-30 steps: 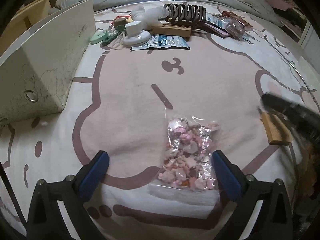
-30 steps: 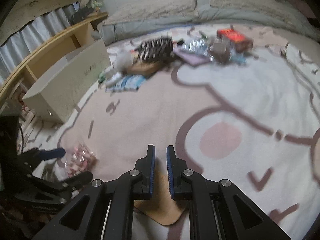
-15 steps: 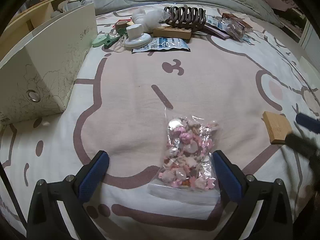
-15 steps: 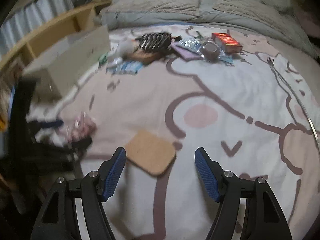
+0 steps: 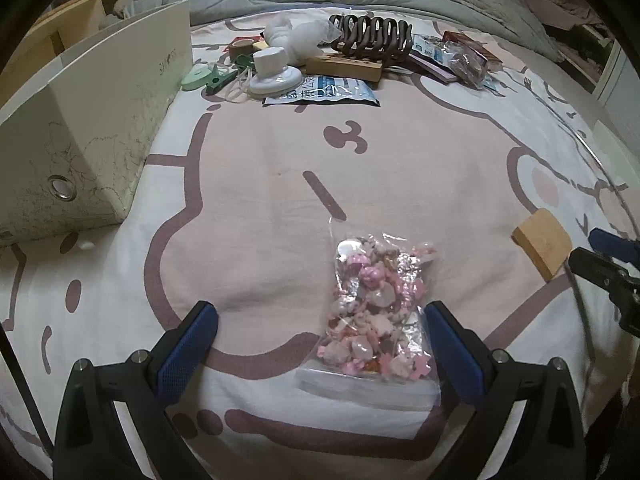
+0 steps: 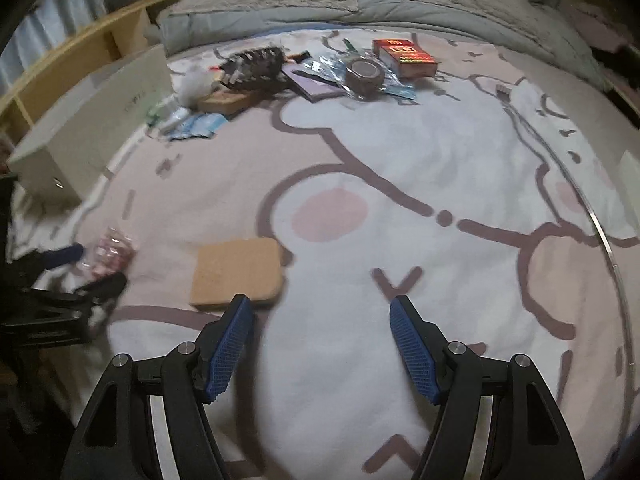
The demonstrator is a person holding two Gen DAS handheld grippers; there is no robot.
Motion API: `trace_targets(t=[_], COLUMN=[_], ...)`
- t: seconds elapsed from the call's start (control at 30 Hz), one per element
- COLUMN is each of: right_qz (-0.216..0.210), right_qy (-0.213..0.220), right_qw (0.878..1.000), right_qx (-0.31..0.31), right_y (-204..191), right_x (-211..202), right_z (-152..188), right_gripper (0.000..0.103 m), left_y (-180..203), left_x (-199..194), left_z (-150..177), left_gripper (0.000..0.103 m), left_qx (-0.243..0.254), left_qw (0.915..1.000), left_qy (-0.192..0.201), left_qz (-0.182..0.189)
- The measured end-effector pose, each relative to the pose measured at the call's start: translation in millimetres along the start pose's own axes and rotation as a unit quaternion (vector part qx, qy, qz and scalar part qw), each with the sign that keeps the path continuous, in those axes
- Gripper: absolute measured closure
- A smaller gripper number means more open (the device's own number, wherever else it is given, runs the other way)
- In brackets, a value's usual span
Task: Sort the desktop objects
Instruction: 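Close the left tool on the pink candy bag while right tool grasps the wooden coaster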
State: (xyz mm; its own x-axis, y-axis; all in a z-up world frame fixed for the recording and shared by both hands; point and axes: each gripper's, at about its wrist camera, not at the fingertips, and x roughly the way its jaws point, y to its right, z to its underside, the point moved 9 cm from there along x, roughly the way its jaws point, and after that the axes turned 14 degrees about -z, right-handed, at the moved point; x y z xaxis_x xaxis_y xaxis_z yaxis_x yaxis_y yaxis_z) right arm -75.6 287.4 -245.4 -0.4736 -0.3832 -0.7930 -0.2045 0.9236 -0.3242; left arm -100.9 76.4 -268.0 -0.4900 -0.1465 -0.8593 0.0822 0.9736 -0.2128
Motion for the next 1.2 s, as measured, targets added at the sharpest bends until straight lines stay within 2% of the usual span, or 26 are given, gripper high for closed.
trace_targets(t=[0.1, 0.2, 0.23, 0.37, 0.7, 0.77, 0.83, 0.9, 1.2], right_qz=[-0.018, -0.017, -0.016, -0.021, -0.02, -0.022, -0.019, -0.021, -0.033], right_qy=[0.008, 0.007, 0.004, -0.004, -0.012, -0.009, -0.006, -0.002, 0.004], right_qw=[1.0, 0.999, 0.999, 0.999, 0.998, 0.998, 0.998, 0.998, 0.998], right_qx=[-0.018, -0.034, -0.036, -0.036, -0.06, -0.061, -0.062, -0.058, -0.05], right_y=[-15.9, -26.1, -28.4, -32.8, -39.3, -39.4, -39.1, -38.0, -45.6], right_x=[0.1, 5.7, 8.6, 18.1, 35.0, 34.8, 33.8, 32.5, 29.3], right_z=[-1.3, -3.0, -3.3, -7.0, -11.5, -12.0, -12.2, -12.9, -13.7], right_gripper=[0.031, 0.017, 0.017, 0.017, 0.017, 0.023, 0.039, 0.047, 0.047], left_y=[-0.3, 3.5, 5.3, 8.7, 9.2, 8.5, 7.9, 7.5, 5.1], left_x=[-1.9, -6.3, -8.3, -11.2, -15.9, -16.8, -17.2, -17.5, -22.2], left_z=[-0.9, -2.2, -2.5, -1.6, -4.4, -5.2, -5.7, -6.5, -11.3], left_gripper=[0.006, 0.019, 0.023, 0.03, 0.062, 0.064, 0.067, 0.068, 0.073], left_qx=[-0.005, 0.0, 0.003, 0.012, -0.003, -0.007, -0.01, -0.011, -0.02], left_qw=[1.0, 0.9999, 0.9999, 0.9997, 0.9991, 0.9989, 0.9987, 0.9987, 0.998], left_qy=[0.0, 0.005, 0.008, 0.011, 0.011, 0.011, 0.01, 0.008, 0.011], left_qz=[0.003, 0.009, 0.013, 0.019, 0.042, 0.046, 0.048, 0.05, 0.058])
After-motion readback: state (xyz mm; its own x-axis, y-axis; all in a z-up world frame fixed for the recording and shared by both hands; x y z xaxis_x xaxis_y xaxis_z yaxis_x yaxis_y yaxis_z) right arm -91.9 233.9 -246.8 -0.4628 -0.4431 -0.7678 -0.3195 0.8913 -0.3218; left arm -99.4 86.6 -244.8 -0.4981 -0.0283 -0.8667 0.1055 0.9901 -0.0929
